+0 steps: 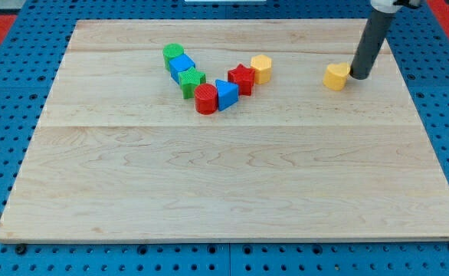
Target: Drag the yellow heart to the right of the yellow hexagon
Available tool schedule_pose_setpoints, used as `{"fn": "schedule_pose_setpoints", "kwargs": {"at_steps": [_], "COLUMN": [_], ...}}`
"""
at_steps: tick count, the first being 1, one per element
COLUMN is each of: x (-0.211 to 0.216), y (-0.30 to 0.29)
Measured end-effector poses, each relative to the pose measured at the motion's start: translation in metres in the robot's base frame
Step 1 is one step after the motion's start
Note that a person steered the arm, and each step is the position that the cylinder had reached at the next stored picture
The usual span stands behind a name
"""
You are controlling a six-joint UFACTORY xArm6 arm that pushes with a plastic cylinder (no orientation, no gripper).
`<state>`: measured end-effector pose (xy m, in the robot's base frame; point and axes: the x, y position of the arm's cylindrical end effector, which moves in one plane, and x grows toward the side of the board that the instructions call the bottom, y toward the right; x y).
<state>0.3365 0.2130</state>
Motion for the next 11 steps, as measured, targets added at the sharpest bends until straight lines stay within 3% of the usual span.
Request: {"fn": "schedule_pose_setpoints", "kwargs": {"at_steps": [3,11], "x": [0.048,0.000], "y": [-0.011,-0.069]}}
